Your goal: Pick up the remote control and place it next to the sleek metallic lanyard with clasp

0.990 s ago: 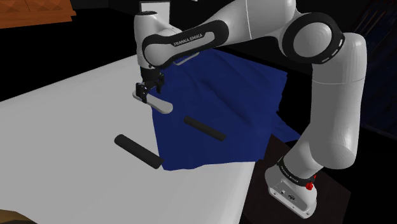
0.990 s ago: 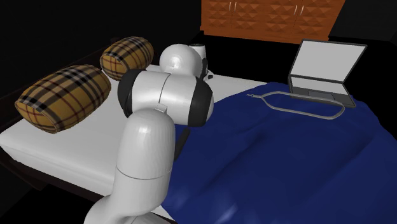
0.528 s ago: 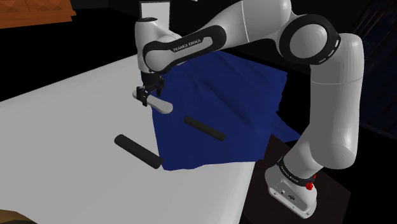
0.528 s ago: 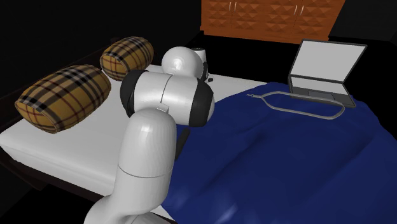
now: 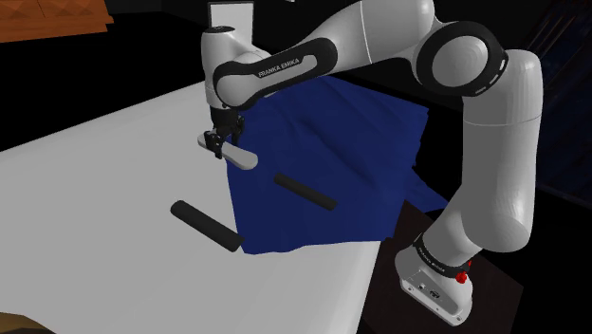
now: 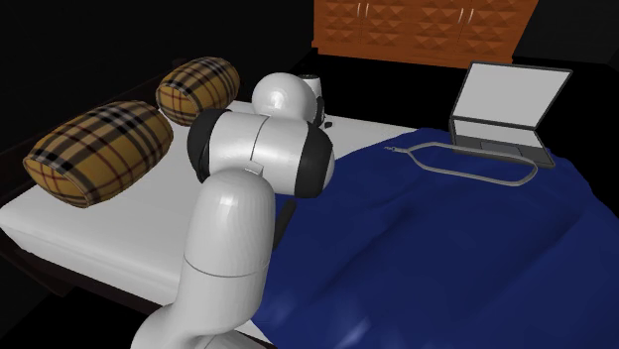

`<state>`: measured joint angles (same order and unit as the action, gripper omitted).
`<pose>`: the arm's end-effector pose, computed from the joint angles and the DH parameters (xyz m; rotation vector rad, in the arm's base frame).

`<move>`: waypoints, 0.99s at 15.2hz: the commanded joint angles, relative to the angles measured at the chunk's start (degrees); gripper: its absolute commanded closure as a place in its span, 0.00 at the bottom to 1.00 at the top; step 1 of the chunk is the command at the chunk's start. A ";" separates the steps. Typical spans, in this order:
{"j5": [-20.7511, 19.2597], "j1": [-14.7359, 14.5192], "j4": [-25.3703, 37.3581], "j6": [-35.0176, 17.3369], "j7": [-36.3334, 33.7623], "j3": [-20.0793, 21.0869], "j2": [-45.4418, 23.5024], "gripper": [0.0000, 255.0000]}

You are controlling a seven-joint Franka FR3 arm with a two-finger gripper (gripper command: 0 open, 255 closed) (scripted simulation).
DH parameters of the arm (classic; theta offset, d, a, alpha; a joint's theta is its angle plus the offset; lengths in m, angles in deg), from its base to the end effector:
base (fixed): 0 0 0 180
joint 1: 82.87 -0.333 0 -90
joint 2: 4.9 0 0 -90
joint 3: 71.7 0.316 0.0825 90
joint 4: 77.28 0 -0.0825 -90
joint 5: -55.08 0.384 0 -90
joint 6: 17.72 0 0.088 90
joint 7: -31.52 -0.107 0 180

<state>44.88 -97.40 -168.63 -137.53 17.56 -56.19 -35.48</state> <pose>0.6097 0.3142 0.3304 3.0765 0.5213 -0.0117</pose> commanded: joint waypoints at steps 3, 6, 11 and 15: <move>0.00 0.00 0.00 0.00 0.00 0.01 0.01 1.00; 0.00 0.00 0.02 0.00 0.00 0.00 0.00 1.00; 0.55 0.12 1.57 3.05 0.39 0.30 1.56 1.00; 0.94 0.17 3.07 5.59 0.67 0.51 2.64 1.00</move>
<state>45.73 -97.21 -166.05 -132.62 18.18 -55.73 -33.04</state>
